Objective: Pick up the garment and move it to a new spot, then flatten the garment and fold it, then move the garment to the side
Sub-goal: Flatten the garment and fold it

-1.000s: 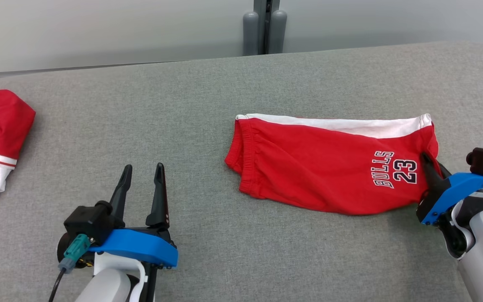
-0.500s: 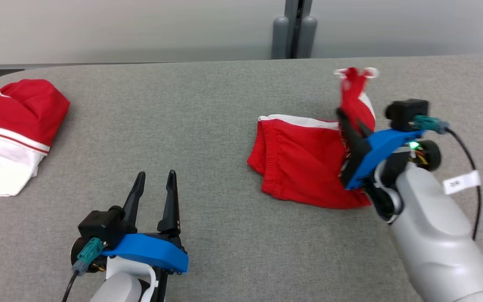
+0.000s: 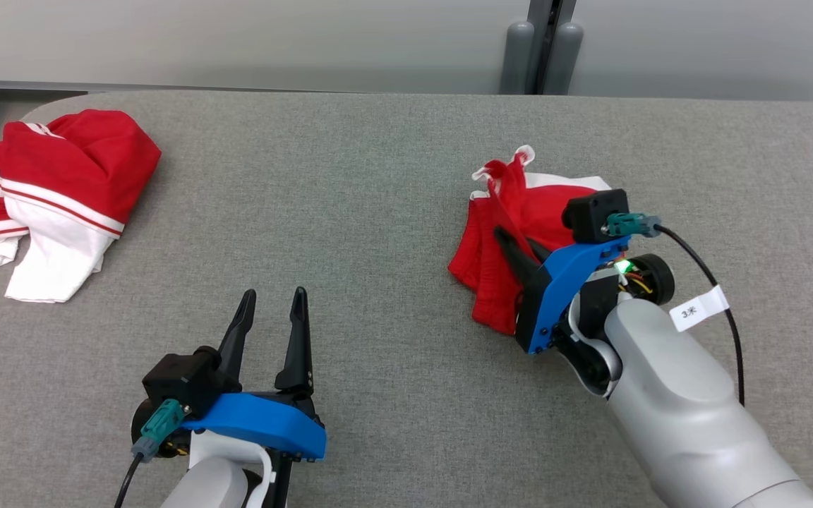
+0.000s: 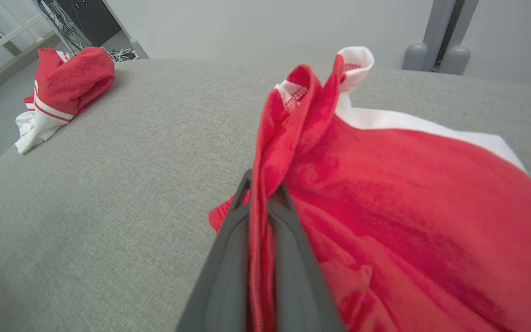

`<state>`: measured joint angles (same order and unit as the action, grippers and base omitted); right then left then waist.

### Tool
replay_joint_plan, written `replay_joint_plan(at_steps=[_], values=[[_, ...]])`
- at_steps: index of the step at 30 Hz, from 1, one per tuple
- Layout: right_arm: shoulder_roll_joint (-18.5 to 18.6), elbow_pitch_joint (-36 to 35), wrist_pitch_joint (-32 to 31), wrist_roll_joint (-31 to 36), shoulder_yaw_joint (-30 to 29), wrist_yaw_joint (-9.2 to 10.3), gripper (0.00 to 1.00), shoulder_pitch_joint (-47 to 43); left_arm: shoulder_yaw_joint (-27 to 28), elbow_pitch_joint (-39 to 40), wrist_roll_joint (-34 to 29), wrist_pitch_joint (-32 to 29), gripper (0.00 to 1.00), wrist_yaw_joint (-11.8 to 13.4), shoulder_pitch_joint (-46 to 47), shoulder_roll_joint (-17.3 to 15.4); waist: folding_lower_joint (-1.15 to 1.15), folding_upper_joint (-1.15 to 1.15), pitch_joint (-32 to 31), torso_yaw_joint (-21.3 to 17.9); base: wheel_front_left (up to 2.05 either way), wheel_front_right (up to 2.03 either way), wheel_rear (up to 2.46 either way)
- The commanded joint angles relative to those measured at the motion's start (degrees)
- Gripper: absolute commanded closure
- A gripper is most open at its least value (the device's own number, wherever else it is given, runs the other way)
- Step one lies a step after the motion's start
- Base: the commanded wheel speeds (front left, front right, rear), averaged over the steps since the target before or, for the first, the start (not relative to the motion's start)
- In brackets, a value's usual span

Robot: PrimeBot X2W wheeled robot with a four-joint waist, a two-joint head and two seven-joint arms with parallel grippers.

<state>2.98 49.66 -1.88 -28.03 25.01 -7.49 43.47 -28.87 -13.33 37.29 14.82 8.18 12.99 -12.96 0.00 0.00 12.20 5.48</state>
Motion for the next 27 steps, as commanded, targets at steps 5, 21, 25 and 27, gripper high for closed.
replay_joint_plan(at_steps=[5, 21, 25, 27], values=[[-0.1, 0.0, 1.0, -4.0, 5.4, 0.0, 0.56, 0.1, 0.3, -0.9, -0.6, 0.4, 0.0, -0.5, -0.6, 0.4, 0.0, 0.0, -0.6, -0.1, 0.0, 0.0, 0.0], [1.5, -0.3, 11.0, -6.2, 10.7, 0.0, 0.0, 0.7, -0.7, -1.7, -1.7, 0.4, 0.0, -0.8, -2.0, 1.3, 0.0, 0.0, -2.5, -3.1, 0.0, 0.0, 0.0], [3.4, 0.0, 13.9, -3.9, 8.7, 0.0, 0.0, 1.4, -1.0, -1.8, -2.1, 0.4, 0.0, -0.7, -2.1, 1.5, 0.0, 0.0, -2.9, -3.4, 0.0, 0.0, 0.0], [4.8, 0.1, 15.0, -2.5, 7.2, 0.0, 0.0, 1.5, -1.1, -1.7, -2.2, 0.4, 0.0, -0.6, -2.1, 1.6, 0.0, 0.0, -3.0, -3.5, 0.0, 0.0, 0.0]])
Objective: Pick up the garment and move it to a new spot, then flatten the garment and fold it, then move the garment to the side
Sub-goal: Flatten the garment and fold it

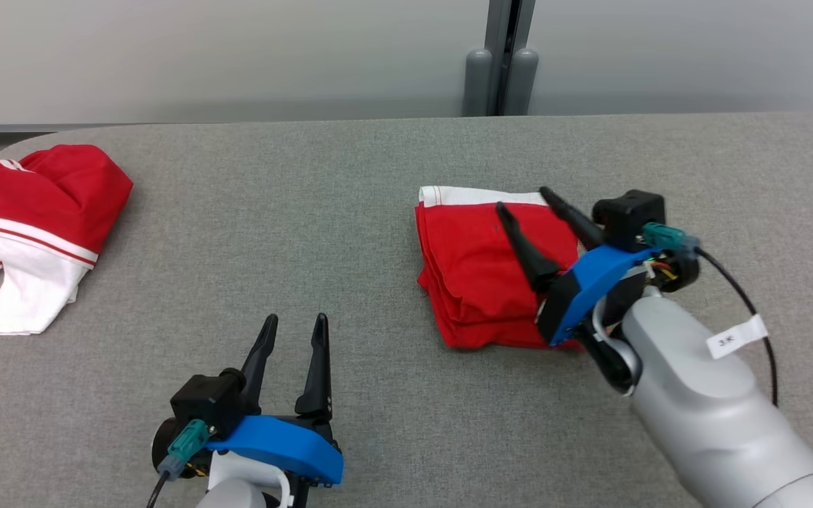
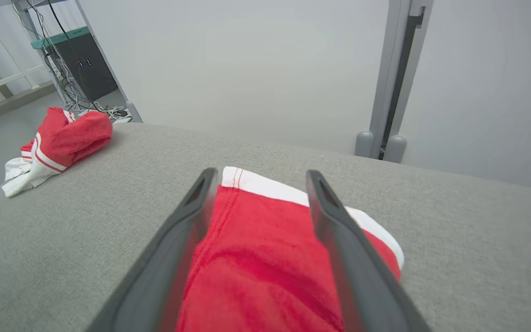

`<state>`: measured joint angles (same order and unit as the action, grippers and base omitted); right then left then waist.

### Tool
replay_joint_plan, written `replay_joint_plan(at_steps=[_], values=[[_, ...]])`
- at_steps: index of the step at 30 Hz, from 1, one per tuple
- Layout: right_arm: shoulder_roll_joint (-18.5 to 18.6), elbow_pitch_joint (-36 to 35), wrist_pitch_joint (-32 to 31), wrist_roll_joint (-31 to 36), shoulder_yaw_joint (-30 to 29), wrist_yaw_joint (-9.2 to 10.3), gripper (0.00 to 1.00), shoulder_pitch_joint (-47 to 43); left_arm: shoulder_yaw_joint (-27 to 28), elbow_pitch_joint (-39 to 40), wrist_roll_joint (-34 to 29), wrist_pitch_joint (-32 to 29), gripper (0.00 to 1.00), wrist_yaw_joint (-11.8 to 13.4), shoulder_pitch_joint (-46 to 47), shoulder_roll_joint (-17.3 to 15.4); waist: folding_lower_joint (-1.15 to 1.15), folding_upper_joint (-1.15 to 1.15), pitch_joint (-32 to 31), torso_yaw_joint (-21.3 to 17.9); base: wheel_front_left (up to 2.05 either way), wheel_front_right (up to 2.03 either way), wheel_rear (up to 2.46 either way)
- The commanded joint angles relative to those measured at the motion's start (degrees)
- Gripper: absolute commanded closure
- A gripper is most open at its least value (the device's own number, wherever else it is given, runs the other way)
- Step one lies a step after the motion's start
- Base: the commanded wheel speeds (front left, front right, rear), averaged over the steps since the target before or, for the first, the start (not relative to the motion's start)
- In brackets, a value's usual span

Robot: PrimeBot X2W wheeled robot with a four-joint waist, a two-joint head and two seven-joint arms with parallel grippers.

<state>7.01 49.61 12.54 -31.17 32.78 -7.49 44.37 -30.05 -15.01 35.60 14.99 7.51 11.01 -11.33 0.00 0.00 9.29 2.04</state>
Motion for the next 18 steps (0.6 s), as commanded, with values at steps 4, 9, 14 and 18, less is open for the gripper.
replay_joint_plan(at_steps=[4, 9, 14, 18], values=[[2.8, 0.1, 2.0, 5.7, -3.5, 0.0, 0.0, -0.4, -0.1, 0.0, -0.4, 0.2, 0.0, 0.0, -0.4, 0.1, 0.0, 0.0, -0.2, -0.2, 0.0, 0.0, 0.0], [3.3, 0.8, 2.3, 12.2, -4.2, 0.0, 0.66, -3.1, -0.4, -0.1, -0.5, 0.2, 0.0, -0.4, -0.4, 0.1, 0.0, 0.0, 0.1, 0.0, 0.0, 0.0, 0.0], [1.6, 2.7, 1.8, 14.9, -2.1, 0.0, 1.0, -4.9, -0.5, -0.3, -0.6, 0.3, 0.0, -0.4, 0.1, -0.3, 0.0, 0.0, 0.9, 0.3, 0.0, 0.0, 0.0], [-0.6, 4.8, 1.5, 14.8, -0.3, 0.0, 1.0, -4.7, -0.4, -0.4, -0.5, 0.3, 0.0, -0.4, 0.6, -0.4, 0.0, 0.0, 1.4, 0.6, 0.0, 0.0, 0.0]])
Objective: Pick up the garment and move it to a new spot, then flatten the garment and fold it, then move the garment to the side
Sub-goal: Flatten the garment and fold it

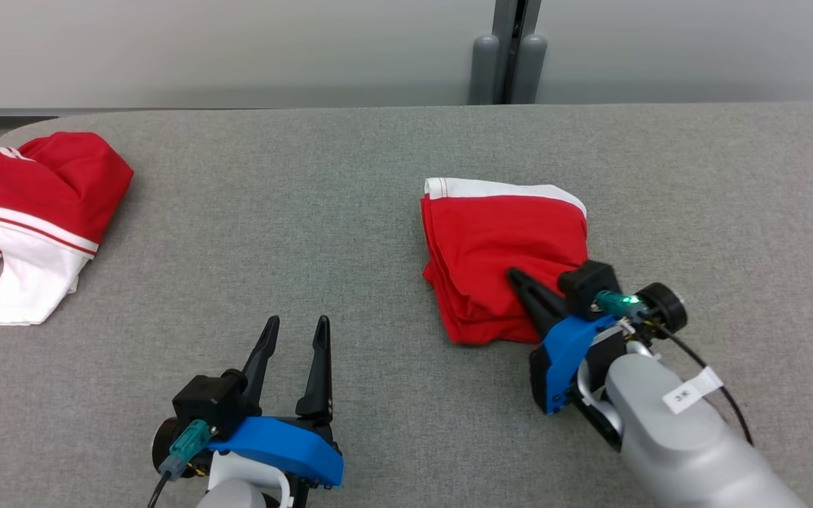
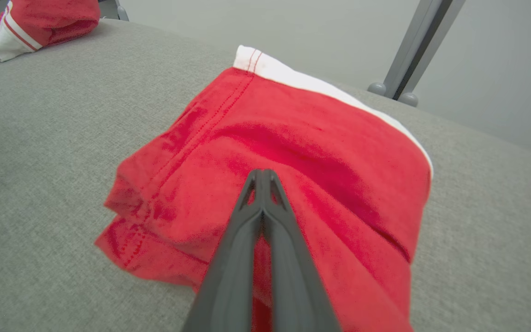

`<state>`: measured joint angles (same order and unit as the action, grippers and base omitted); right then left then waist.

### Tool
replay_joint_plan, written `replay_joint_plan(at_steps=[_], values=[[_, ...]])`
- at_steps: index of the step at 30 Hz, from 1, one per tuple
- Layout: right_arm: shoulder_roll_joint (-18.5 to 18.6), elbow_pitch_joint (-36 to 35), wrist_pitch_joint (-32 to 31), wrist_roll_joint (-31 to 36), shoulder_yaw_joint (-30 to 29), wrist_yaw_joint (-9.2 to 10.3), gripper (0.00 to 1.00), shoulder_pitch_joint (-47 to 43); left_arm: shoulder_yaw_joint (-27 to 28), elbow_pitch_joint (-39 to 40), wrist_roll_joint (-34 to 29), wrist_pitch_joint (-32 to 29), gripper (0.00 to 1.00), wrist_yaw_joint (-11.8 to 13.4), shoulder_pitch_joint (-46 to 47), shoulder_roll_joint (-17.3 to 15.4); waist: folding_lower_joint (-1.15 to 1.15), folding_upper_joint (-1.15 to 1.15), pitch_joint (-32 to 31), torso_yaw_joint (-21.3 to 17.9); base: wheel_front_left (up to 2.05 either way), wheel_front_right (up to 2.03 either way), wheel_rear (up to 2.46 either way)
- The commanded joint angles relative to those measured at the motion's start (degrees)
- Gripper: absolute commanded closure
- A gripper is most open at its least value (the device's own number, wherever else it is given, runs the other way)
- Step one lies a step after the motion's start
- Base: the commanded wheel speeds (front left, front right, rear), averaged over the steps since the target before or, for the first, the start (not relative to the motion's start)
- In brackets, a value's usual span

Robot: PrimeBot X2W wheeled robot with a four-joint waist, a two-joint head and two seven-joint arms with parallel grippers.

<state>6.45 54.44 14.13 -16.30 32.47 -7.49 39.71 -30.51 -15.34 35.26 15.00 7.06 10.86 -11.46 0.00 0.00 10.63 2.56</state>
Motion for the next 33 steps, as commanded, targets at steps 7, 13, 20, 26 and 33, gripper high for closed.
replay_joint_plan(at_steps=[7, 13, 20, 26, 33], values=[[-2.9, 4.3, -1.3, -1.3, 5.8, 0.0, 1.0, 0.9, 0.0, -0.3, -0.2, 0.2, 0.0, -0.1, 1.7, 0.0, 0.0, 0.0, 0.9, 1.5, 0.0, 0.0, 0.0], [-3.5, 5.7, -1.9, -3.2, 13.0, -0.01, 1.0, 0.4, 0.6, -0.5, -0.1, 0.2, 0.0, -0.2, 1.6, -0.1, 0.0, 0.0, 1.1, 2.2, 0.0, 0.0, 0.0], [-3.5, 4.7, 0.3, -3.8, 17.9, -0.01, 0.96, 1.4, 1.2, -0.3, -0.3, 0.3, 0.0, -0.2, 1.2, 0.0, 0.0, 0.0, 0.5, 1.0, 0.0, 0.0, 0.0], [-3.6, 0.2, 1.1, -2.9, 15.8, 0.0, 0.0, 1.5, 1.4, -0.3, -0.8, 0.2, 0.0, -0.7, 1.4, -0.3, 0.0, 0.0, -0.5, -0.9, 0.0, 0.0, 0.0], [-2.2, -12.7, 1.1, 2.5, -2.4, 0.0, 0.0, -6.1, 2.0, -0.6, -2.7, 0.2, 0.0, -1.1, 2.9, -0.1, 0.0, 0.0, -2.8, -3.5, 0.0, 0.0, 0.0]])
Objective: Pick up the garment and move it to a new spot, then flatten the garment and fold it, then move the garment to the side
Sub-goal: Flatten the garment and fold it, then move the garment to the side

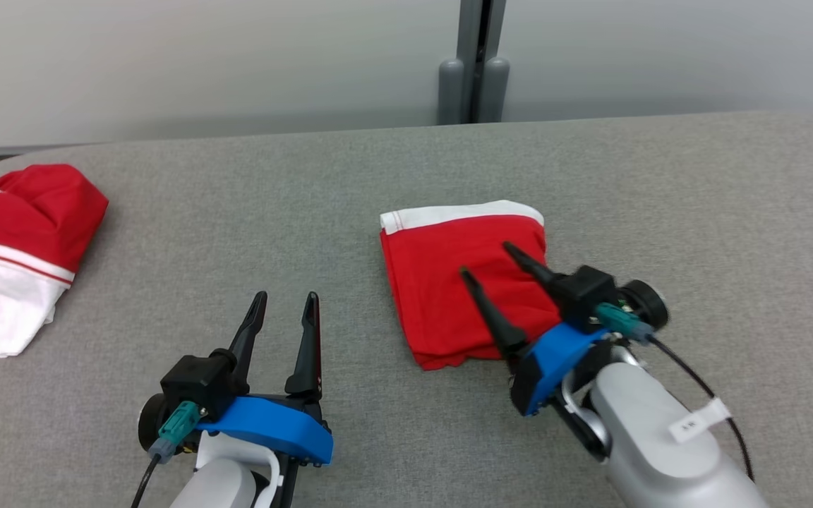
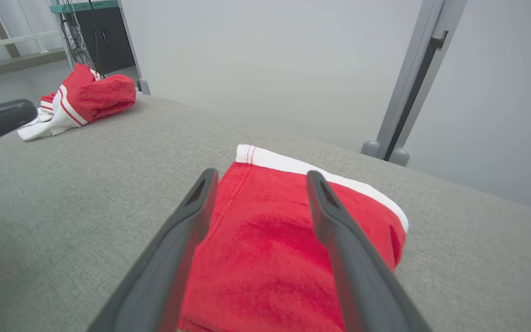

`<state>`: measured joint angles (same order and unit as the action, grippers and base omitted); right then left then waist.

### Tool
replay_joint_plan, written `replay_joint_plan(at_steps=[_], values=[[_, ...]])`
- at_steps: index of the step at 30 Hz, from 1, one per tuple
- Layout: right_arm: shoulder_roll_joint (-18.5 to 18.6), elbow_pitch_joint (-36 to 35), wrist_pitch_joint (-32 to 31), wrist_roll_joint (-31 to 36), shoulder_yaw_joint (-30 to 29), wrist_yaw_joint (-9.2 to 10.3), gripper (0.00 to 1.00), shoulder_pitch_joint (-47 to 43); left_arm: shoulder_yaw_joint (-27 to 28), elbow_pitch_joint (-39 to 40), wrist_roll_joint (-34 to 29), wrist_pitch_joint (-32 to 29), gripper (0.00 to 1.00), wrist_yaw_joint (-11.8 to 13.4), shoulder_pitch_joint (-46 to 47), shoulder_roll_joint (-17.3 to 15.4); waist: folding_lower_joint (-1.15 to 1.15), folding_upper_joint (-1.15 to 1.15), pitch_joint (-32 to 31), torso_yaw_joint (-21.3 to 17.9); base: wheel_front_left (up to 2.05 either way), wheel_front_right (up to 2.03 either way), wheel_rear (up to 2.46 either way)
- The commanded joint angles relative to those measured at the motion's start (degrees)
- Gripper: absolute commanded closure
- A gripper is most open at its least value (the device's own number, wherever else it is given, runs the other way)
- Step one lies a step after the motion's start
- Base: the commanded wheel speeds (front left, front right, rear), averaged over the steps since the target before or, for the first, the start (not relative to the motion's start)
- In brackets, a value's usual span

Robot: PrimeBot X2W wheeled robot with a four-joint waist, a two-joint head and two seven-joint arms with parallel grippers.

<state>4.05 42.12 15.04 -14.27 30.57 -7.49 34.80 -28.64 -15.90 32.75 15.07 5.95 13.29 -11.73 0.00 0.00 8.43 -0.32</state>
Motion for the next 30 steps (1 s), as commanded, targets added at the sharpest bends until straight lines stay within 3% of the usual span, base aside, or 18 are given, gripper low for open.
replay_joint_plan(at_steps=[1, 6, 11, 17, 30], values=[[0.1, -1.9, 0.2, 1.4, -3.5, 0.0, 0.0, -2.7, 0.4, -0.1, -0.5, 0.1, 0.0, 0.0, 0.4, 0.2, 0.0, 0.0, -0.9, -0.9, 0.0, 0.0, 0.0], [-0.8, -9.1, 0.2, 5.8, -15.8, 0.0, 0.0, -10.8, 1.9, -1.0, -1.7, 0.1, 0.0, -0.2, -1.5, 0.7, 0.0, 0.0, -2.8, -2.2, 0.0, 0.0, 0.0], [-1.2, -15.4, 0.2, 6.9, -23.6, 0.0, 0.0, -18.8, 4.9, -1.1, -3.7, 0.1, 0.0, 0.3, -4.2, 1.5, 0.0, 0.0, -4.3, -2.9, 0.0, 0.0, 0.0], [-1.2, -18.8, 0.2, 4.8, -26.2, 0.0, 0.0, -25.1, 8.1, -1.4, -6.5, 0.1, 0.0, 0.5, -8.1, 1.7, 0.0, 0.0, -5.3, -3.4, 0.0, 0.0, 0.0], [-1.2, -19.8, 0.2, 4.0, -26.8, 0.0, 0.0, -27.1, 12.8, -1.4, -9.4, 0.1, 0.0, -1.3, -11.8, 3.6, 0.0, 0.0, -4.8, -3.3, 0.0, 0.0, 0.0]])
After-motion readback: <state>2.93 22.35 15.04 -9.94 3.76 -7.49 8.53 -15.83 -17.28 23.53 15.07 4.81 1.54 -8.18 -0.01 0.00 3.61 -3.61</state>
